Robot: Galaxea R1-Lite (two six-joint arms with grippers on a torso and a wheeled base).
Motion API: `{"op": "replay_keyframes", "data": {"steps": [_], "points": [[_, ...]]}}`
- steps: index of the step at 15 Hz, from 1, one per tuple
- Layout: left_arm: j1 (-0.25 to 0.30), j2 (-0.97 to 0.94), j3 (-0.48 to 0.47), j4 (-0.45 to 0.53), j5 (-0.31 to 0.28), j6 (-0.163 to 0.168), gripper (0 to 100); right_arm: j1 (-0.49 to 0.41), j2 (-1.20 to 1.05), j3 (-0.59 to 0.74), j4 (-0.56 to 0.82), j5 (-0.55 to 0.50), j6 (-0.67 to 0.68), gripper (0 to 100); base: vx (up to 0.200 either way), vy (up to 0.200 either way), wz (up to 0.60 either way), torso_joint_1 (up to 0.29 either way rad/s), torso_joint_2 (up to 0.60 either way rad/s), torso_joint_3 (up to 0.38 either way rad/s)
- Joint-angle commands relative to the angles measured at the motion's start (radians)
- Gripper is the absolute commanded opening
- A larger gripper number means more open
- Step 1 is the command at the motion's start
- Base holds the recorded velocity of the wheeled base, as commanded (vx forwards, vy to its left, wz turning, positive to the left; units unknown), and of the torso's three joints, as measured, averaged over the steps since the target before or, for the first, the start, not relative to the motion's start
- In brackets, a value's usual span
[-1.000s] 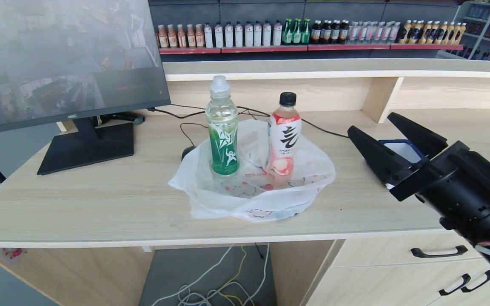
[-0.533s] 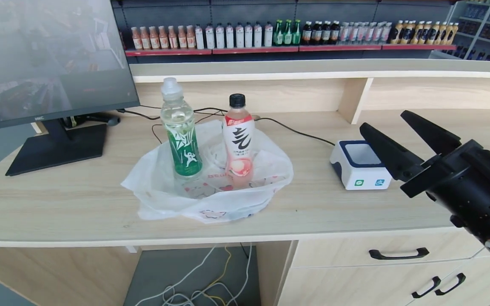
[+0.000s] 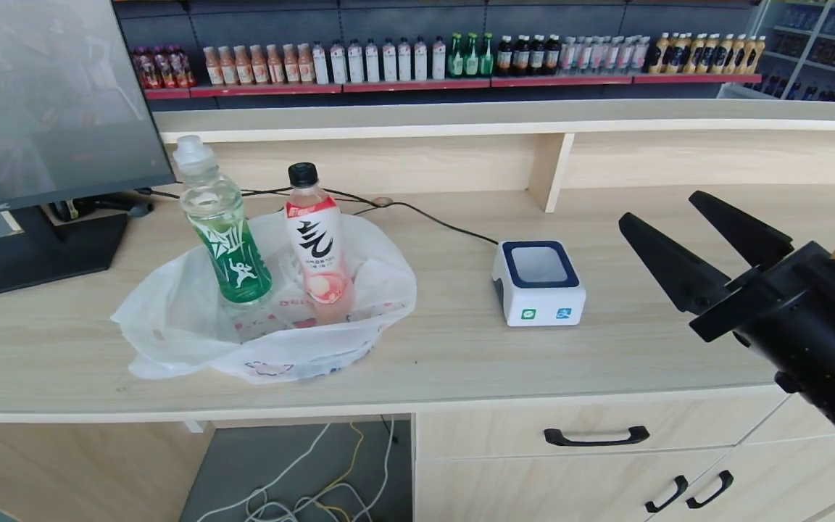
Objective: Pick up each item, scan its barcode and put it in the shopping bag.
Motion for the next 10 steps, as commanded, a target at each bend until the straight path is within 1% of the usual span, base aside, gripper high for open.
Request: {"op": "replay_keyframes", "data": {"steps": [1, 10], "points": [[0.001, 0.001, 0.0, 0.0, 0.0, -0.001, 100, -0.001, 0.004, -0.001, -0.001, 0.001, 0.0, 100, 0.0, -0.2, 0.0, -0.002, 0.0, 0.002], [0.001, 0.001, 0.0, 0.0, 0.0, -0.001, 100, -0.004, 0.026, -0.007, -0.001, 0.001, -0.002, 100, 0.0, -0.2, 0.0, 0.002, 0.0, 0.002]]}}
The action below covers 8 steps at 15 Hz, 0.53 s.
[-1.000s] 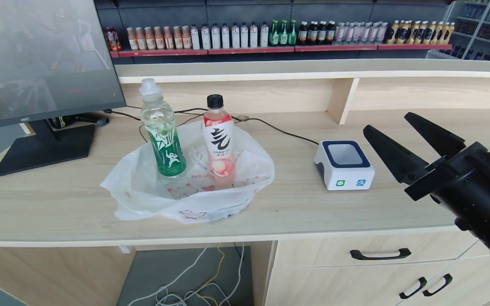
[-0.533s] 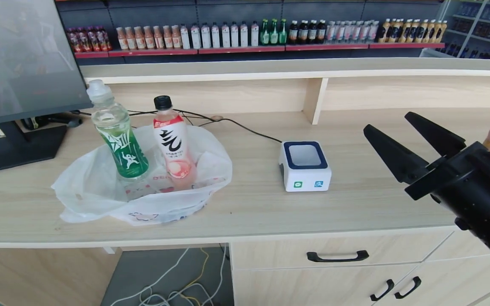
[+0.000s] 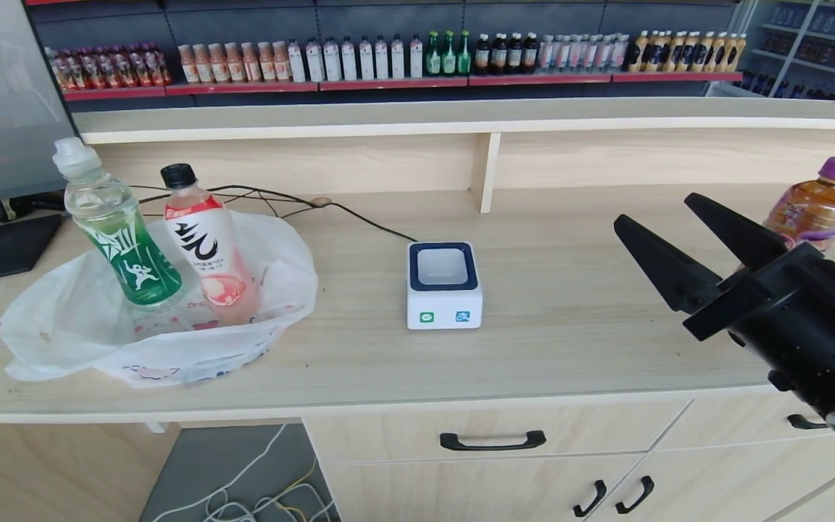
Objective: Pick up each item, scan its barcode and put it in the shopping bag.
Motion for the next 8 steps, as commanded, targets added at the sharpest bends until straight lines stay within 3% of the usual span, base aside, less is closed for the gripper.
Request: {"op": "replay_keyframes", "data": {"steps": [1, 8], "points": [[0.001, 0.001, 0.0, 0.0, 0.0, 0.0, 100, 0.001, 0.013, -0.001, -0.001, -0.001, -0.001, 100, 0.0, -0.2, 0.0, 0.002, 0.0, -0.002], [0.001, 0.001, 0.0, 0.0, 0.0, 0.0, 100, 0.001, 0.007, 0.005, -0.001, 0.001, -0.001, 100, 0.0, -0.2, 0.0, 0.002, 0.0, 0.003]]}}
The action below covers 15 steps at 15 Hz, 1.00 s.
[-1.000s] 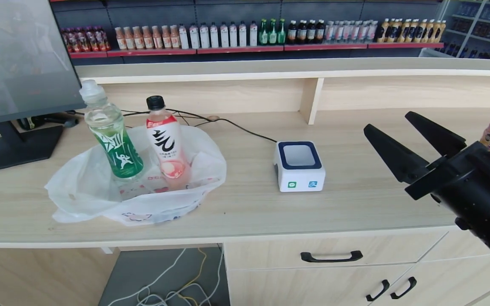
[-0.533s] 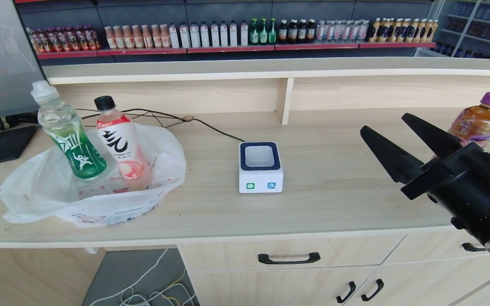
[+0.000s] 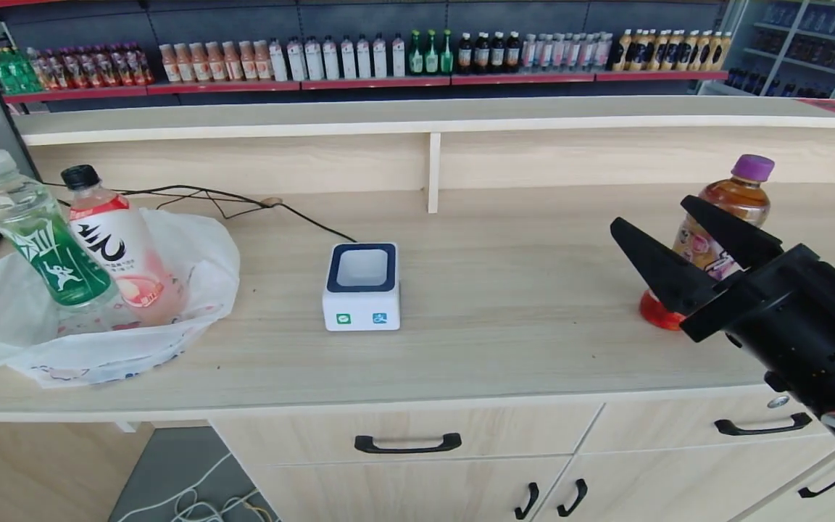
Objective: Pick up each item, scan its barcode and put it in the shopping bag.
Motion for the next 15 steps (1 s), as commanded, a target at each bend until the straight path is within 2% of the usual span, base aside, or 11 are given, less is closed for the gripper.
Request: {"op": "replay_keyframes", "data": {"steps": [1, 3, 10, 14, 15], "points": [[0.0, 0.001, 0.0, 0.0, 0.0, 0.0, 100, 0.001, 0.0, 0.004, -0.001, 0.001, 0.0, 100, 0.0, -0.2, 0.0, 0.002, 0.0, -0.002], [0.0, 0.001, 0.0, 0.0, 0.0, 0.0, 100, 0.001, -0.003, 0.007, -0.001, 0.001, -0.003, 100, 0.0, -0.2, 0.0, 0.005, 0.0, 0.005], [0.0, 0.001, 0.0, 0.0, 0.002, -0.002, 100, -0.001, 0.013, 0.006, -0.001, 0.001, -0.003, 100, 0.0, 0.0, 0.0, 0.0, 0.0, 0.0], [0.0, 0.001, 0.0, 0.0, 0.0, -0.002, 100, -0.051, 0.028, 0.035, -0.001, 0.001, -0.026, 100, 0.0, 0.0, 0.0, 0.0, 0.0, 0.0], [0.0, 0.001, 0.0, 0.0, 0.0, -0.002, 100, -0.108, 0.039, 0.046, -0.001, 0.001, -0.066, 100, 0.0, 0.0, 0.0, 0.0, 0.0, 0.0]]}}
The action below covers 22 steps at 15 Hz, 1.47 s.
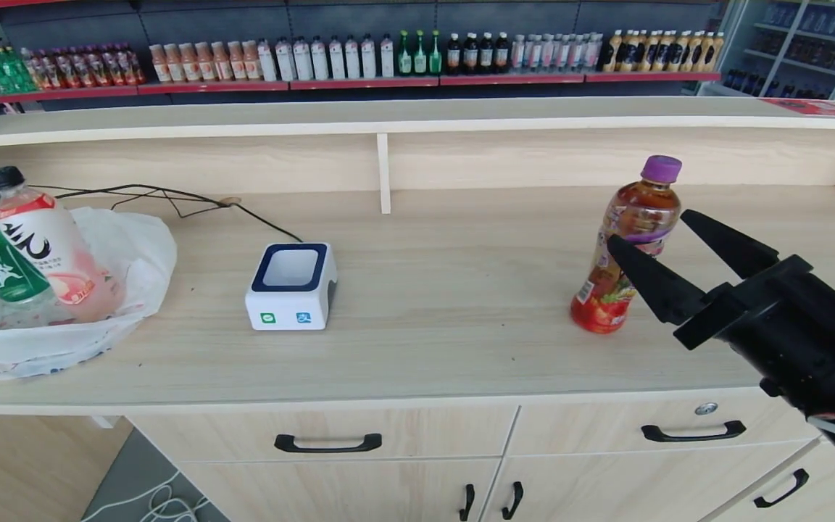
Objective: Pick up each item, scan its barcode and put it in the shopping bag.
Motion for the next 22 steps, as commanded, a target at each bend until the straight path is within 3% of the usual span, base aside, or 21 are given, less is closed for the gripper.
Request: {"op": "replay_keyframes", "data": {"steps": [1, 10, 14, 22], "points": [[0.001, 0.001, 0.0, 0.0, 0.0, 0.0, 100, -0.095, 0.034, 0.042, -0.001, 0.001, -0.048, 100, 0.0, 0.0, 0.0, 0.0, 0.0, 0.0], [0.001, 0.0, 0.0, 0.0, 0.0, 0.007, 100, -0.136, 0.103, 0.177, -0.001, 0.048, 0.006, 100, 0.0, 0.0, 0.0, 0.0, 0.0, 0.0], [0.001, 0.001, 0.0, 0.0, 0.0, 0.007, 100, -0.167, 0.151, 0.065, -0.001, 0.055, -0.036, 100, 0.0, 0.0, 0.0, 0.0, 0.0, 0.0], [0.001, 0.001, 0.0, 0.0, 0.0, 0.007, 100, -0.191, 0.223, -0.016, -0.001, 0.063, -0.033, 100, 0.0, 0.0, 0.0, 0.0, 0.0, 0.0]]}}
